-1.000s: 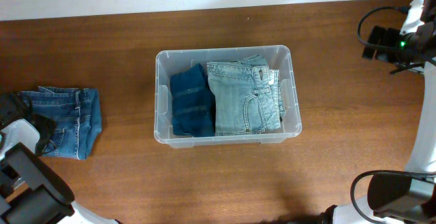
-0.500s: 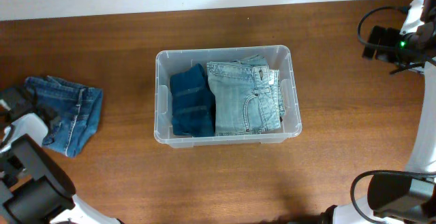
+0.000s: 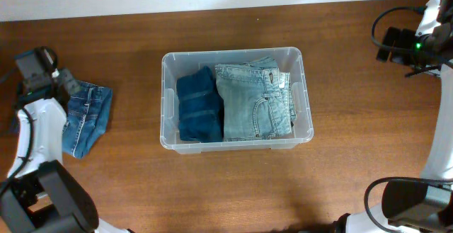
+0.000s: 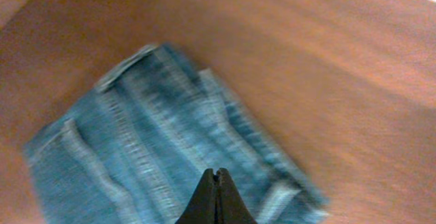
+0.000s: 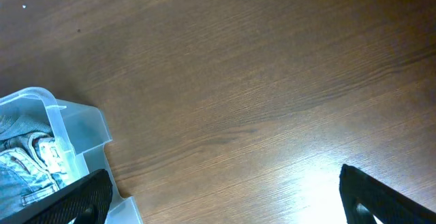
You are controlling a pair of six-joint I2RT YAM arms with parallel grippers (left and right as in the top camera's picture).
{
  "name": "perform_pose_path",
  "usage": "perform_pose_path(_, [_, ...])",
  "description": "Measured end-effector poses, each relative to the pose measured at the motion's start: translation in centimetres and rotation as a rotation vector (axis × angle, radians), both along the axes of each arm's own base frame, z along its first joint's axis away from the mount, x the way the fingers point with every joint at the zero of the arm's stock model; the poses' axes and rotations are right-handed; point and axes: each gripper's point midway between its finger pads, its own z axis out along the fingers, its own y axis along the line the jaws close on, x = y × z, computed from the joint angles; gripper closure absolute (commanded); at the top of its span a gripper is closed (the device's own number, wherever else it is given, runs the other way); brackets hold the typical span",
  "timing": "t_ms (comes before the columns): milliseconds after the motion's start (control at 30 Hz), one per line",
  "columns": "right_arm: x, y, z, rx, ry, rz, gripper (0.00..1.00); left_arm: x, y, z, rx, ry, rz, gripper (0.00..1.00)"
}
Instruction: Pack container
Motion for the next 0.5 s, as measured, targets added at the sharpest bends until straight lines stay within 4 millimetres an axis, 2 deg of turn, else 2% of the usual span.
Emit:
perform_pose_path(67, [0.0, 0.0, 0.0, 0.0, 0.0, 0.0, 0.01, 0.8, -1.3, 0.3, -0.003, -0.015, -0.032, 1.0])
perform_pose_path(133, [0.0, 0.0, 0.0, 0.0, 0.0, 0.0, 0.01, 1.6, -2.4, -0.3, -0.008, -0.014, -0.06, 1.0])
perform_pose_path(233, [0.0, 0.0, 0.0, 0.0, 0.0, 0.0, 0.01, 2.6, -3.6, -2.2, -0.022, 0.004, -0.089, 1.0])
perform_pose_path(267, [0.0, 0.0, 0.0, 0.0, 0.0, 0.0, 0.01, 2.8, -4.0, -3.4, -0.031, 0.025, -0.098, 1.0])
perform_pose_path(500, [0.0, 0.0, 0.0, -0.001, 0.0, 0.0, 0.02, 2.5, -4.4, -8.6, -0.066, 0.132, -0.103, 1.0])
